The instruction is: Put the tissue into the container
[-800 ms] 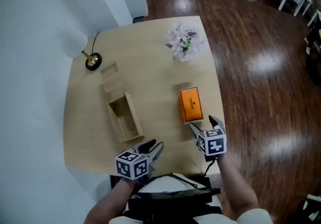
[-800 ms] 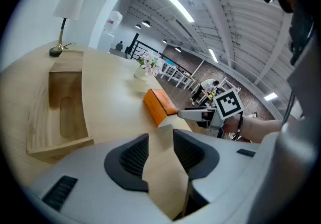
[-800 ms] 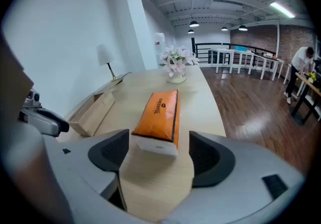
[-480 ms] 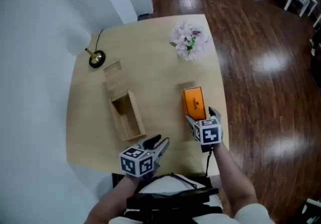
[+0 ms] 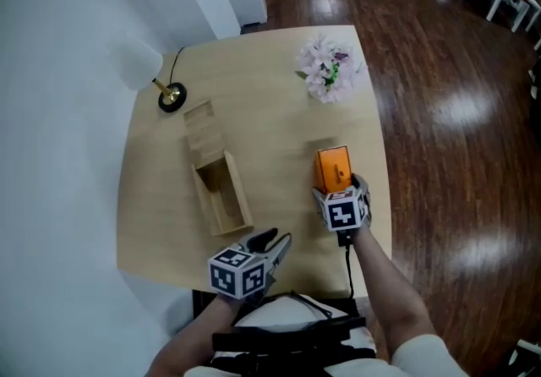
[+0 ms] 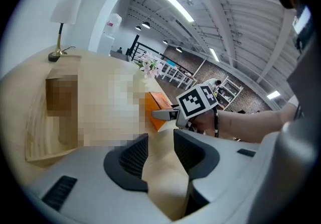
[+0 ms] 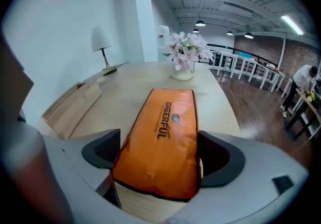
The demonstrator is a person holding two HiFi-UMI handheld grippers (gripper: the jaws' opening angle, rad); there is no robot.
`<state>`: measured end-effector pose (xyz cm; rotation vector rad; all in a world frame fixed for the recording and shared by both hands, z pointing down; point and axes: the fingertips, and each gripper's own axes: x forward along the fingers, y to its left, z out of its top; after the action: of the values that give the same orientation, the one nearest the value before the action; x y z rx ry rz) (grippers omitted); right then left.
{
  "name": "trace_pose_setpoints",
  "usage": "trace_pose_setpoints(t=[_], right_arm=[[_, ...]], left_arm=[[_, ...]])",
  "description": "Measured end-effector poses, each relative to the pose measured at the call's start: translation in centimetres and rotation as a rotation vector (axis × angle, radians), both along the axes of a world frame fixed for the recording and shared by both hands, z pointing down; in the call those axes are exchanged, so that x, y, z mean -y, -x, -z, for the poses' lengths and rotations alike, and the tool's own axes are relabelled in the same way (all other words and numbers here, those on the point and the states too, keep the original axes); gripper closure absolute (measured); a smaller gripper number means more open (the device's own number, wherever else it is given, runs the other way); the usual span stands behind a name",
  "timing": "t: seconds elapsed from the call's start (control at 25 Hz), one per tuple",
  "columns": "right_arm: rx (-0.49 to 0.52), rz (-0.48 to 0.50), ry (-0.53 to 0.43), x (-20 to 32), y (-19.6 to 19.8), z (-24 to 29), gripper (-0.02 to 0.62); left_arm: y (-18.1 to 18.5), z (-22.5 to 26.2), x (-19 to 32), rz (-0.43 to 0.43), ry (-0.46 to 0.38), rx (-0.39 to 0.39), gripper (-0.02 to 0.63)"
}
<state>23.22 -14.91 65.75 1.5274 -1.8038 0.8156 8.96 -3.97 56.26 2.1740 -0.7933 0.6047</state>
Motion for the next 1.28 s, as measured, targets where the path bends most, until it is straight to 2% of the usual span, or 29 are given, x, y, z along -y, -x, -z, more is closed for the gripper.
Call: trace_pose_setpoints(t=[0.24,0.56,0.68,0.8,1.04,1.28], right_arm=[[-0.088,-0.012,0.016,0.5,-0.3,-0.9,0.114],[-0.087,-0.026,0.026,0.6,-0.7,-1.5,0.115],[-0.11,-0.046,0.053,0.4,-0.9,-0.9,0.164],[-0.097,-0.083,0.079,-0.2,-1.0,-0.7,0.184],[-0.085,-0.101,0.048,-0.9,-1.2,1.2,0.187],[-0.082,-0.122,0.065,-1.9,-1.5,1.8,0.187]], left_arm=[[1.2,0.1,0.1,-0.016,0.01,-0.011,0.458],[3.1,0.1,0.2,-0.002,0.019,-0.055,0.459],[3.9,0.4,0.3,0.012,0.018,-0.075,0.459],[4.9,0.5,0.6,0.031,0.015,-0.085,0.459],[6.6,0.8,1.0,0.067,-0.001,-0.097,0.458],[7.7,1.3,1.4,0.083,-0.02,-0.107,0.459]])
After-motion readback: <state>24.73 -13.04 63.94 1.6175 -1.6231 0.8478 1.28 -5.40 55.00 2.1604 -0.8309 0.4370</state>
